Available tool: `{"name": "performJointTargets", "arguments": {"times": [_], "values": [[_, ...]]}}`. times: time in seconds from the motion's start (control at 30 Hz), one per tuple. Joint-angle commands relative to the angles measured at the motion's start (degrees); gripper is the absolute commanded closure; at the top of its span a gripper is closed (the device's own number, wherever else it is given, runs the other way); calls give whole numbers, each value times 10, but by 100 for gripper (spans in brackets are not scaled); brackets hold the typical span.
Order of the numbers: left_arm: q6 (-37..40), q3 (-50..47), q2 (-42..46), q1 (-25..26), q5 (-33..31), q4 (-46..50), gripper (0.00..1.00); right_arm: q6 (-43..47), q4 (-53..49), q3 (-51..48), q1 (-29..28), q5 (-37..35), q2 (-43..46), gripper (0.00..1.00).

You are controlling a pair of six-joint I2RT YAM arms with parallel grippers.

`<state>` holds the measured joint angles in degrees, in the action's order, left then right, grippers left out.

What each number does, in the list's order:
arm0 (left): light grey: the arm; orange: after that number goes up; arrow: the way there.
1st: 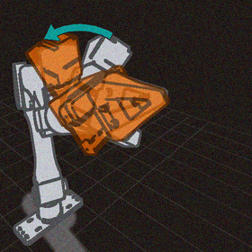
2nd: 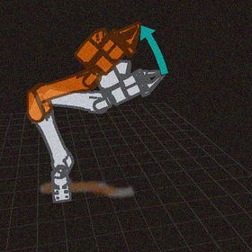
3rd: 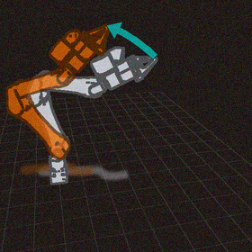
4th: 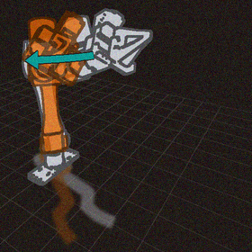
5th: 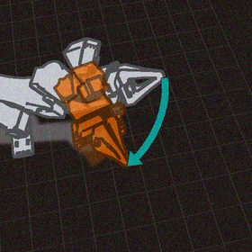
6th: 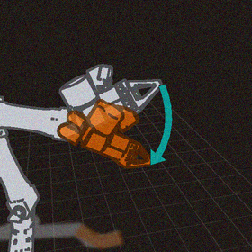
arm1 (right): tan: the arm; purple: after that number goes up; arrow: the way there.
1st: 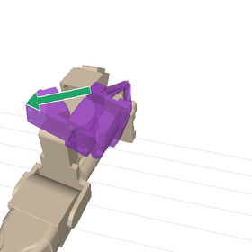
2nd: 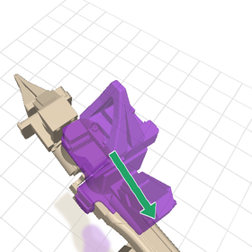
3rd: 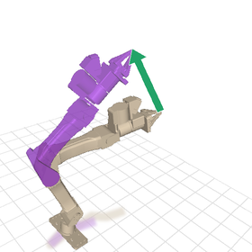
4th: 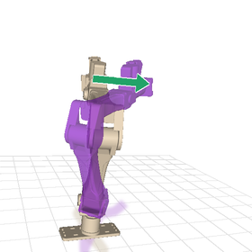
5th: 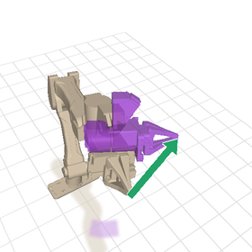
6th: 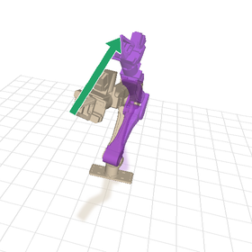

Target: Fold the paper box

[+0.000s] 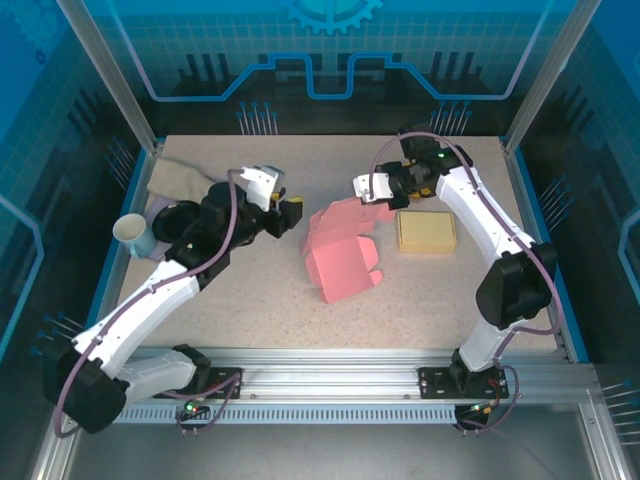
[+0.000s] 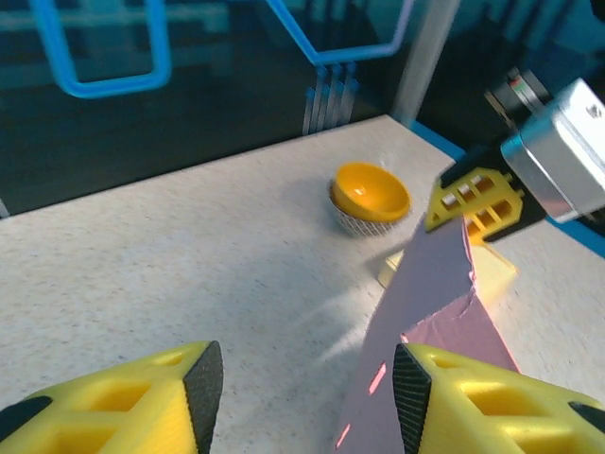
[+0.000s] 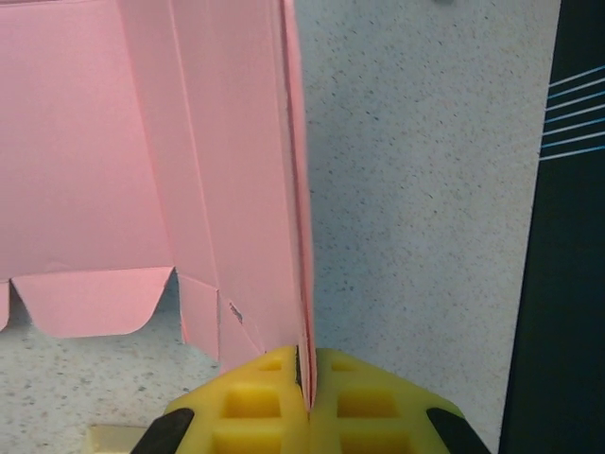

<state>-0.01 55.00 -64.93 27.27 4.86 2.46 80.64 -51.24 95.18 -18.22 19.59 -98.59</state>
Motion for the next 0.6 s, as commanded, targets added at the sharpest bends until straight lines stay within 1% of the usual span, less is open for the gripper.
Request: {"name": "performJointTargets", "arguments": {"times": [0.0,0.17,0.37,0.57], "values": [[66,45,-25,-1,108,63,46,4,-42,-14,1,52,22,100],[117,64,-51,0,151,86,47,17,-61,-22,4,72,39,100],[132,65,-56,7,202,84,47,27,-69,-24,4,88,53,100],[133,72,-56,32,207,81,46,29,-47,-40,-2,67,65,100]]}}
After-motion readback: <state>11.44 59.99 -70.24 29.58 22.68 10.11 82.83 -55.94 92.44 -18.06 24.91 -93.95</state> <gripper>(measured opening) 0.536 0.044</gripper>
